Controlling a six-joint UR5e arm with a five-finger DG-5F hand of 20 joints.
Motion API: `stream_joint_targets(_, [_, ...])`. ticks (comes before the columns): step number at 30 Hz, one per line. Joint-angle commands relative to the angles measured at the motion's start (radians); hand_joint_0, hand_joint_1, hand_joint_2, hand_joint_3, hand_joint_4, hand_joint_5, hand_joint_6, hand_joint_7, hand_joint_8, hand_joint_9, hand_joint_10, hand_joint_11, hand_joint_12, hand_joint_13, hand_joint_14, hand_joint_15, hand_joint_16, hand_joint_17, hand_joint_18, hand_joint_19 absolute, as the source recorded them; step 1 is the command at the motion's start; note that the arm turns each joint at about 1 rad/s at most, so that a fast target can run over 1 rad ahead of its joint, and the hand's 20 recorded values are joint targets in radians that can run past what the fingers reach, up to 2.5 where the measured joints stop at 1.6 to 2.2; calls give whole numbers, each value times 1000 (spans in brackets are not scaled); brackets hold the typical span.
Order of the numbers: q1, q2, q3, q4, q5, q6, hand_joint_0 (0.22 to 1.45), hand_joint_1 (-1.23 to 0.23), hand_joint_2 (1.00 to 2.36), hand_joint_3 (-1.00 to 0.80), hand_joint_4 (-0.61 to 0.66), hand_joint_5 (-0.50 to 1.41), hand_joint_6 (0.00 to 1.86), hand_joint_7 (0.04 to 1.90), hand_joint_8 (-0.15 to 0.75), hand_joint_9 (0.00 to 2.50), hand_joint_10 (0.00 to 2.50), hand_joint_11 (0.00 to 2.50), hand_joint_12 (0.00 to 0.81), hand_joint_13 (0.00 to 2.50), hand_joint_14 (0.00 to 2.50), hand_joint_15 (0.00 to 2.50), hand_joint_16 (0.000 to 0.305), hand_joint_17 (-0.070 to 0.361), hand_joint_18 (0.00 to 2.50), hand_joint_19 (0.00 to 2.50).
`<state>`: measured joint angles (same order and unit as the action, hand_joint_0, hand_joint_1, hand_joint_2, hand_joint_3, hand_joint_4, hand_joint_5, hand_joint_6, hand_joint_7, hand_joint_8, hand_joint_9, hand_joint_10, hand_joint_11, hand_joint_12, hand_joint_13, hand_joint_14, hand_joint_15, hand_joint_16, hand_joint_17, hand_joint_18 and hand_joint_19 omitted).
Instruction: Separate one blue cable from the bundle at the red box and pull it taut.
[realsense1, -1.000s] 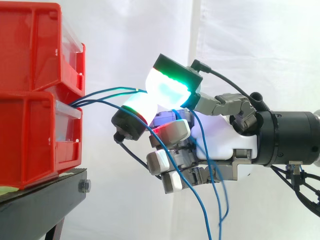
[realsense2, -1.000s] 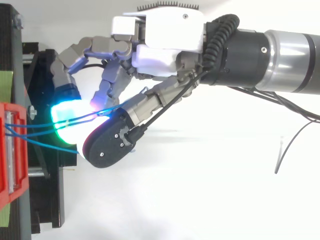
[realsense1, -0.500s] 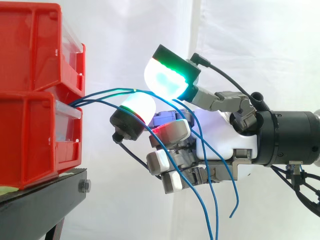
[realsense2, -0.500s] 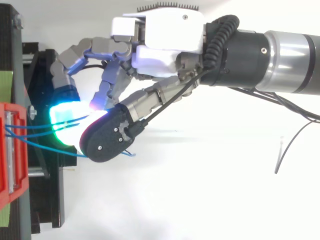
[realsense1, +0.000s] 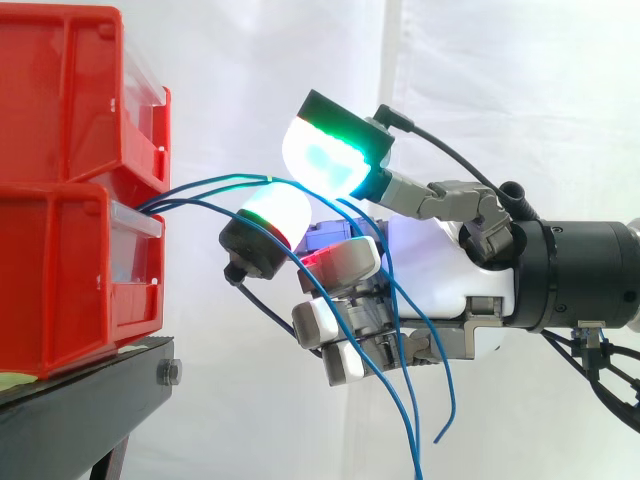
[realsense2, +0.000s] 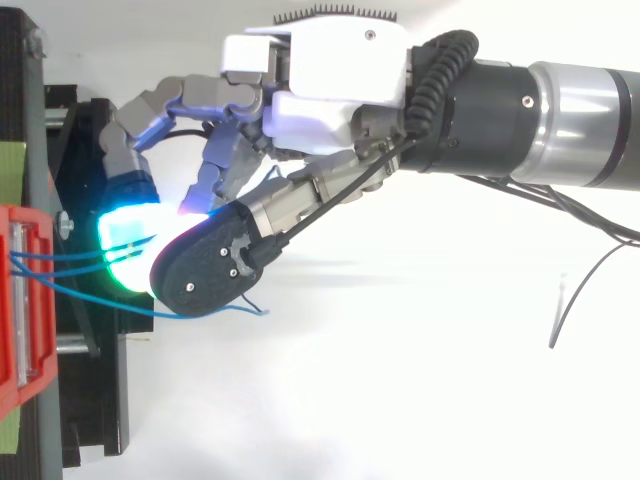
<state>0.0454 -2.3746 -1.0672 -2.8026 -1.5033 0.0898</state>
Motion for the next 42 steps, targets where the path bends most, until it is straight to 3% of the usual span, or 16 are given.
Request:
stream_joint_targets(1, [1, 0, 1, 0, 0, 1, 617, -662, 1010, -376, 70, -153, 833, 1135, 320, 1199, 24, 1286, 417, 1046, 24, 687, 48, 108, 956, 790])
stream_joint_targets(11, [2, 0, 1, 2, 2, -1, 614, -570, 1013, -339, 73, -156, 821, 1085, 322, 1171, 24, 1258, 422, 1020, 24, 679, 49, 109, 947, 794])
stream_joint_targets(20, [2, 0, 1, 0, 0, -1, 594, -730, 1018, -190, 91, -164, 831, 1135, 326, 1139, 23, 1253, 429, 1001, 24, 681, 50, 113, 947, 780])
stream_joint_targets(25, [2, 0, 1, 0, 0, -1, 583, -796, 1013, -304, 108, -179, 846, 1131, 319, 1106, 24, 1244, 424, 976, 24, 672, 50, 112, 924, 787])
stream_joint_targets(28, [2, 0, 3, 0, 0, -2, 567, -756, 1000, -490, 108, -180, 849, 1098, 320, 1107, 23, 1250, 426, 979, 22, 673, 50, 113, 928, 794])
stream_joint_targets(34, [2, 0, 1, 3, 2, -2, 551, -483, 1000, -500, 108, -167, 833, 1068, 330, 1141, 23, 1244, 426, 990, 23, 658, 51, 114, 946, 784])
stream_joint_targets(38, [2, 0, 3, 3, 2, -2, 597, -494, 1000, -500, 104, -164, 827, 1089, 318, 1146, 24, 1250, 412, 984, 24, 664, 49, 110, 933, 795])
stream_joint_targets(42, [2, 0, 1, 3, 3, -2, 613, -601, 1012, -343, 87, -160, 832, 1117, 319, 1144, 23, 1252, 410, 976, 23, 657, 49, 110, 931, 789])
